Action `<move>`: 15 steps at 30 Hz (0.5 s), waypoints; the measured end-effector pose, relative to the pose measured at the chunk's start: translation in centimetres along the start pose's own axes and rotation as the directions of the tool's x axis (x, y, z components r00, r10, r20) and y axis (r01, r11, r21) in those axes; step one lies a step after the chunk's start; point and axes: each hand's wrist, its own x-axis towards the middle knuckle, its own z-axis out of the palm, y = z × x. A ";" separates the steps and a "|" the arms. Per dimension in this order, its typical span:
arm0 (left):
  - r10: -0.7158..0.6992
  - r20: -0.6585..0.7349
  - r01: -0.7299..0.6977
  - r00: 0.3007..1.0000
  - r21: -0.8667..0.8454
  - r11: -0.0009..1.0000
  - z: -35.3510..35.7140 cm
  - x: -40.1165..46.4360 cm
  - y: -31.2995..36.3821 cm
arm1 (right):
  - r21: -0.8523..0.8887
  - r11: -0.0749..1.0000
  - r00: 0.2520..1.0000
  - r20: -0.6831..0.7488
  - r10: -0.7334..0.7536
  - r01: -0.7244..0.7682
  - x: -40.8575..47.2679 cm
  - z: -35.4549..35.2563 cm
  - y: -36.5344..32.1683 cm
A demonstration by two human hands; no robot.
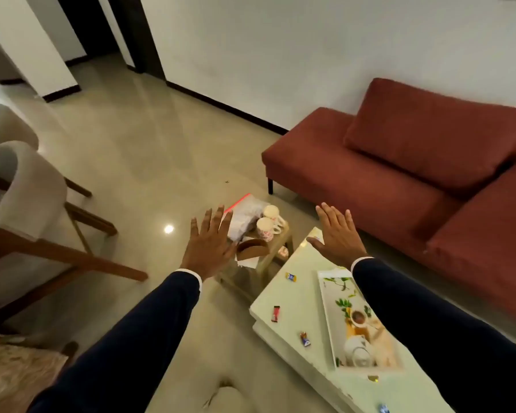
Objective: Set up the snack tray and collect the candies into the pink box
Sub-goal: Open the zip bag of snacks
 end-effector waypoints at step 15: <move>0.152 0.313 -0.078 0.938 -0.237 0.968 9.2 19.2 -18.9 | 0.176 0.983 0.949 0.315 -0.010 -0.048 21.4 8.0 -17.5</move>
